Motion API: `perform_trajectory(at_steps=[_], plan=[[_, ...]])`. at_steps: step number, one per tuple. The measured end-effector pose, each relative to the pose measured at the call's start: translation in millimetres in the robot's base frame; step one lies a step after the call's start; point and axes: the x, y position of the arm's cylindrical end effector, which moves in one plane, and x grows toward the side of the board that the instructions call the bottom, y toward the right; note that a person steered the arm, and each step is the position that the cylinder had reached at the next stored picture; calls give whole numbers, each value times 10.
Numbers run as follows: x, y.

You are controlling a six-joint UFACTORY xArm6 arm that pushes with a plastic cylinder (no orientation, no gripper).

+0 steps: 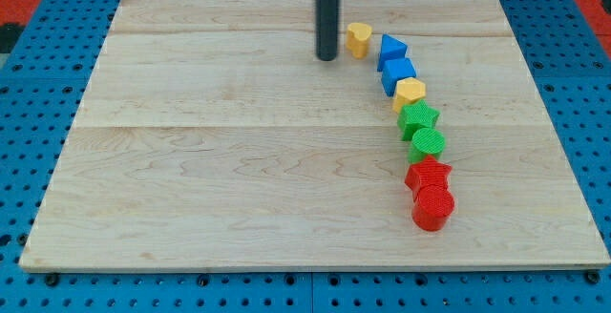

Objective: Slide the yellow heart to the top of the blue triangle

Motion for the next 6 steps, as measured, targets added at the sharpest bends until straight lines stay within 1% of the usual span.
perform_trajectory(at_steps=[1,3,4,6], plan=[[-293,49],[-412,57],[-424,295],[-424,282]])
